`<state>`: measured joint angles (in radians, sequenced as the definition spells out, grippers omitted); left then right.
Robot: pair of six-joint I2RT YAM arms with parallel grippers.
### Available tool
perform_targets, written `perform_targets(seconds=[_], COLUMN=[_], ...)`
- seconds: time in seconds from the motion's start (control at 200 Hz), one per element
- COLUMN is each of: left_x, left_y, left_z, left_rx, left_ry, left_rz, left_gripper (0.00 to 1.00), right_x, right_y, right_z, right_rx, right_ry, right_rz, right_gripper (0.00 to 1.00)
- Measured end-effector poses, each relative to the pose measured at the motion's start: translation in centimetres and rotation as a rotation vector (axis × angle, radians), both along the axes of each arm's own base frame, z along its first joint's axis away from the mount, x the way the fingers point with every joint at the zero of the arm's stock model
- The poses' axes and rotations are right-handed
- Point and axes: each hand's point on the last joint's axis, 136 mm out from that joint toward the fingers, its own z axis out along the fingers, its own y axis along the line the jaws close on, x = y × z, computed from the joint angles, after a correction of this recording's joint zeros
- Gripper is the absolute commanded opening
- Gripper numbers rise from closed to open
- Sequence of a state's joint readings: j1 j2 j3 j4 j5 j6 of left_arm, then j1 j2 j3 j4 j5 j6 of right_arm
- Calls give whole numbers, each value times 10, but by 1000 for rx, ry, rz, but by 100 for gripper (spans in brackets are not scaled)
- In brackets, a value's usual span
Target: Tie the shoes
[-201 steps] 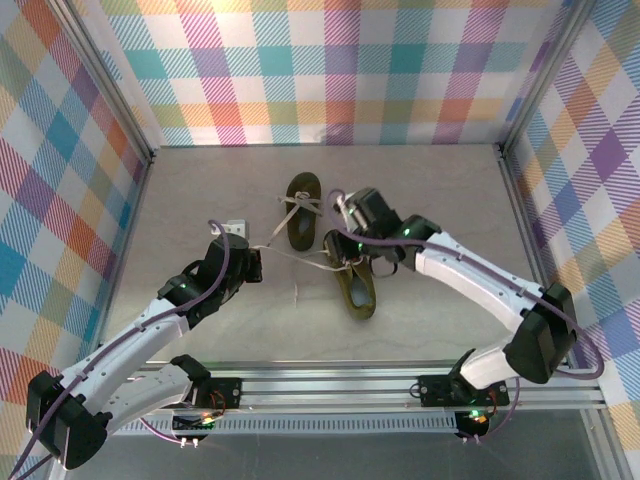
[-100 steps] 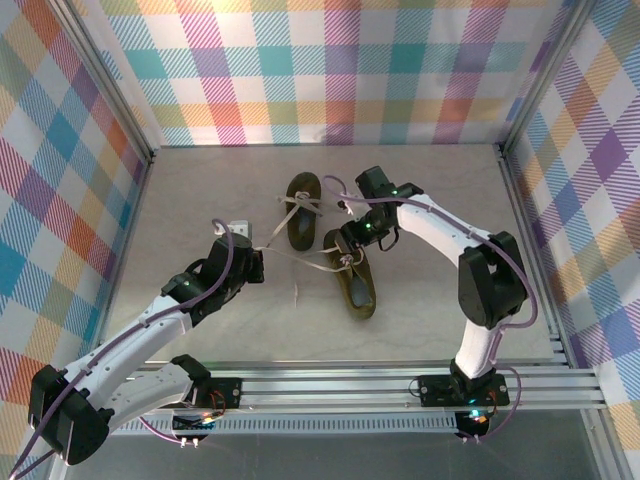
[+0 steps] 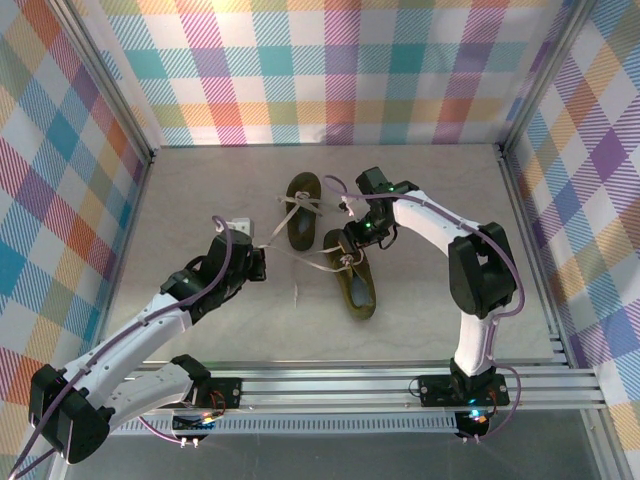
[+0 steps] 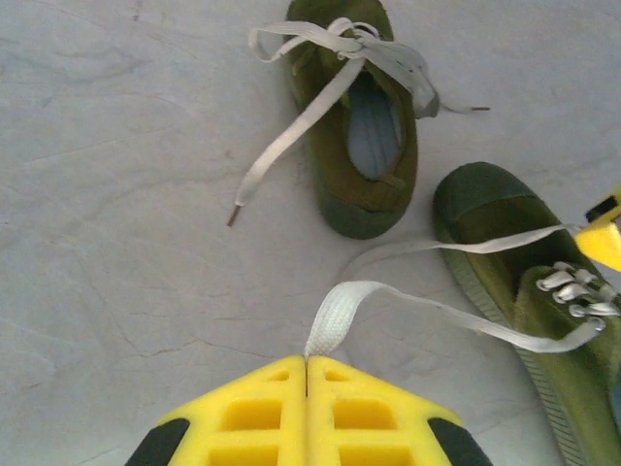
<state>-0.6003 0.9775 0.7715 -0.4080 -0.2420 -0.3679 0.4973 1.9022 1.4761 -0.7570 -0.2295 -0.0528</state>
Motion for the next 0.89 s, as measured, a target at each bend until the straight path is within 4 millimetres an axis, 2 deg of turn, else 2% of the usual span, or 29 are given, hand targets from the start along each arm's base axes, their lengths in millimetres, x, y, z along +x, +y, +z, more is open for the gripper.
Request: perform_targets(seconds=[0.14,0.365,0.58,0.77,0.895], left_x=[-1,-5,9,44,63], left_y=[-14,-32,-36,-48,-61], left_z=[6,13,25,46,45], left_rx=[-60,-191,-332,-443,-491], left_ry=[28,70,80,105,141], left_rz=[-43,-60,64,218,275], left_gripper=[0,0,0,0,0], right_x=[-3,-21,-40,-56,-60], right_y=[5,8,11,11,15], right_z=[2,21,49,45,42], right_rx=[33,128,259,317,324], right_ry=[18,9,-73,-116,-140], right_rz=[-4,-16,16,66,108], right_gripper=[14,4,2,6,7])
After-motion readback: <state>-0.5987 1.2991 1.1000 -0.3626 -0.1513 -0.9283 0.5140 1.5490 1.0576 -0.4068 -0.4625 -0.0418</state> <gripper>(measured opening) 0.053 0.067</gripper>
